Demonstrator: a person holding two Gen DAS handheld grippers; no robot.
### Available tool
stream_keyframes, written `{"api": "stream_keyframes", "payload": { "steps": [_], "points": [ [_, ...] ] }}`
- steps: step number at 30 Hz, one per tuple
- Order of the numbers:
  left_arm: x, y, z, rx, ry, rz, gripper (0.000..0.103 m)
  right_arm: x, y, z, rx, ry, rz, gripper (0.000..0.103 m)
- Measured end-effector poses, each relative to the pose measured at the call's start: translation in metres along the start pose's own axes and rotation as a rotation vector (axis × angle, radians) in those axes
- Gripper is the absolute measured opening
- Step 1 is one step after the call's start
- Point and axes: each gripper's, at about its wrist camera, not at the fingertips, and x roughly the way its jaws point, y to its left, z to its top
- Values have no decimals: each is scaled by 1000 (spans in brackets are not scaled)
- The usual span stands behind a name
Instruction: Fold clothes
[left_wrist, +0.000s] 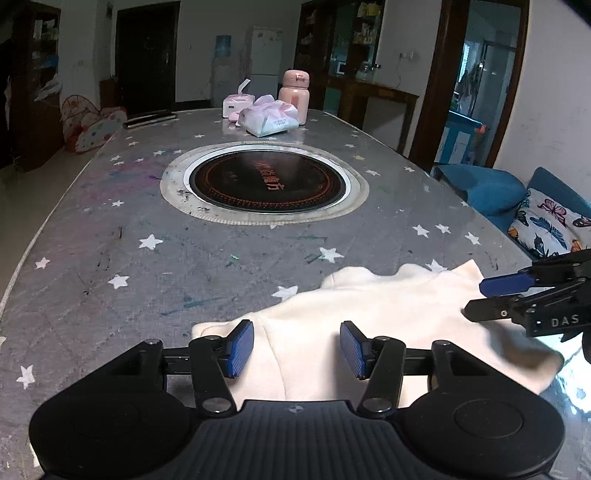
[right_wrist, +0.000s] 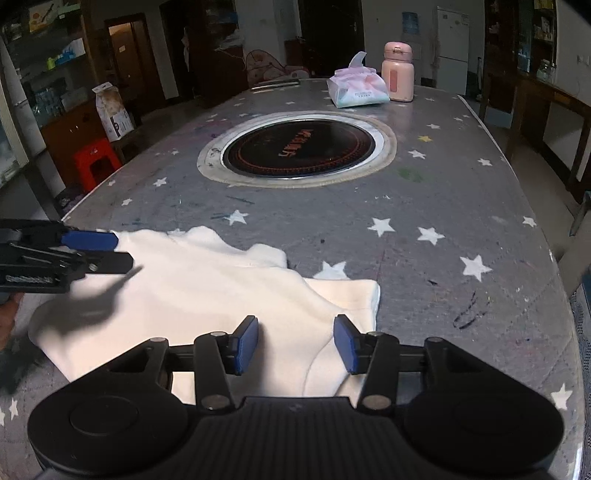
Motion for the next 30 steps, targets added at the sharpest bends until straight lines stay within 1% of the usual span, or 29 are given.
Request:
{"api": "stream_keyframes", "payload": {
  "steps": [4,8,10,12,16,19,22,25,26,28,30],
  "points": [
    [0,-10,8,22,-29,-25,55,-6,8,9,-23,-31,20,46],
    [18,-16,11,31,7,-17,55,7,13,17,-35,-17,36,45],
    [27,-14,9,26,26,-5,55,18,14,18,-40,7,35,45],
    [24,-13,9,25,20,-11,55,22,14,17,-39,6,34,45],
    [12,-13,7,32,-1,-19,55,7,20,15,-67,-15,29,45],
    [-6,-15,-1,38,-20,-33,56,-11,30,7,-107,-31,36,45],
    [-25,-19,-13,56,-36,-45,60,-26,44,-6,-135,-41,53,47],
    [-41,-26,-27,73,-43,-53,60,-38,62,-21,-178,-54,48,55],
    [-46,-28,-32,81,-46,-53,60,-39,68,-26,-195,-60,40,55],
    [-52,-35,-43,115,-56,-28,60,-39,77,-37,-223,-61,29,55],
    [-51,-39,-54,129,-42,-13,60,-37,86,-47,-246,-59,20,55]
  ]
}}
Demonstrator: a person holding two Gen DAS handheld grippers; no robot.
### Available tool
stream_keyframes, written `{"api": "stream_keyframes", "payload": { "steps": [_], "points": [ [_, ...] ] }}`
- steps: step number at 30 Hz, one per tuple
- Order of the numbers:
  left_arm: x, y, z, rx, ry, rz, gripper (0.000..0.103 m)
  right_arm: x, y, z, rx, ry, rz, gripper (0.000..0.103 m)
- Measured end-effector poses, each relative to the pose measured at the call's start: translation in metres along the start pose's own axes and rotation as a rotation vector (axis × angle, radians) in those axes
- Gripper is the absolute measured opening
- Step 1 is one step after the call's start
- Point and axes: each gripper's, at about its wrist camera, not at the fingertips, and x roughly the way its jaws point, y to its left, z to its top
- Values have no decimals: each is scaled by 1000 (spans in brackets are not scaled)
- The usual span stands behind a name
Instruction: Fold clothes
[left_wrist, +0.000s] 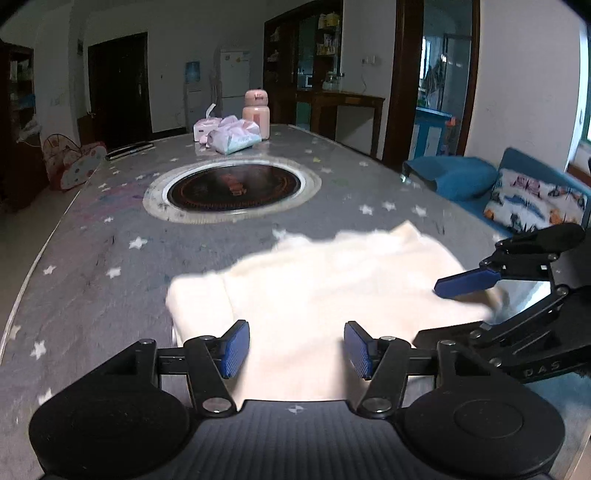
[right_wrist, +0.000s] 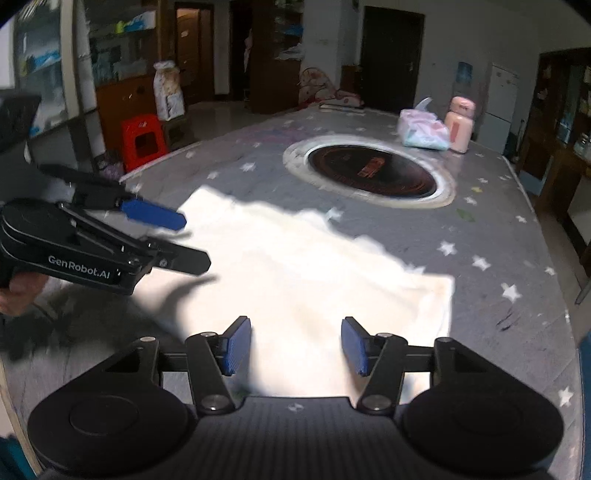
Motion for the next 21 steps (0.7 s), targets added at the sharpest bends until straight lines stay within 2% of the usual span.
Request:
{"api": "stream_keyframes", "payload": {
  "steps": [3,10,12,16,19,21],
  "points": [
    [2,-6,-12,27,2,33,60,2,8,-8,-22,-10,-24,56],
    [-11,1,-11,-29,-30,72,60,-12,4,0,-9,-59,-30,66],
    [-7,5,-17,-43,-8,75,60,-7,1,-4,4,-39,-25,66],
    [-18,7,-16,-78,-24,70,61,1,-3,-11,16,-7,-14,70],
    [-29,11,-12,-108,-50,71,67,-7,-5,-10,32,-24,-21,75],
    [-35,14,-9,-126,-66,77,76,-12,-8,-9,54,-39,-26,77]
  ]
}}
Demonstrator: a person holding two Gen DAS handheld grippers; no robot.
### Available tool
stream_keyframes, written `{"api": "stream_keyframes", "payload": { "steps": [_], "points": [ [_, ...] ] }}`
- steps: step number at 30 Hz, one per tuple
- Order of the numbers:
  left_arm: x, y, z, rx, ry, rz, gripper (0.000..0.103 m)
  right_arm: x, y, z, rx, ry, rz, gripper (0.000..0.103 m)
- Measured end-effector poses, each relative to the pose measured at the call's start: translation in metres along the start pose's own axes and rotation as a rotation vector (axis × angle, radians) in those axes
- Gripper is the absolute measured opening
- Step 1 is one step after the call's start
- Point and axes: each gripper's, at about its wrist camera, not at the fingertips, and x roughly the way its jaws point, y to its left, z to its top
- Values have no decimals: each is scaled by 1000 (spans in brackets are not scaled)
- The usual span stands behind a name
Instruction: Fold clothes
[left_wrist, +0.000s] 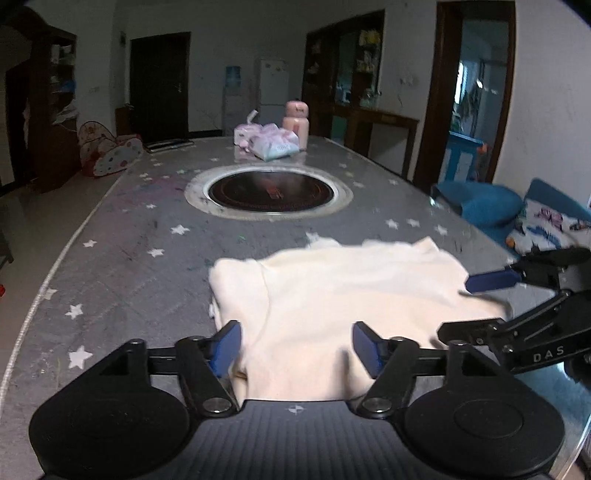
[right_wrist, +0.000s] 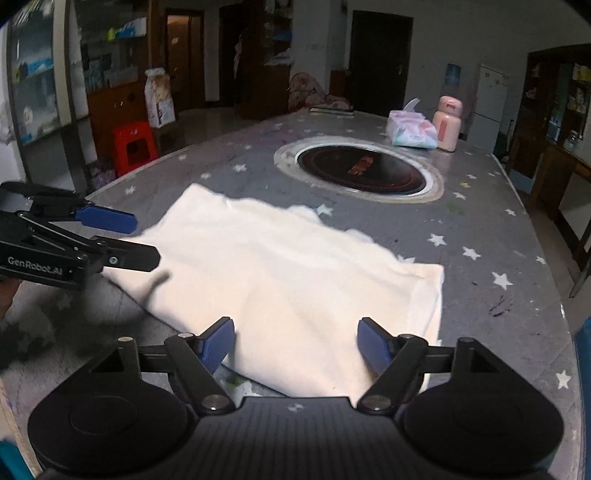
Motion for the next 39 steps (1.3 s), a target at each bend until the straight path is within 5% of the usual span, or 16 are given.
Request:
{"api": "stream_keyframes", "payload": {
  "steps": [8,22,39],
  "points": [
    [-12,2,-1,-28,-38,7,103,-15,-3,-4,36,-31,-41,103],
    [-26,12,6,-50,-71,31,103,-29,-3,-1,92,-86,0,103],
    [-28,26,9,-60,-70,68,103,-18,18,2,40,-45,13,103]
  ]
}}
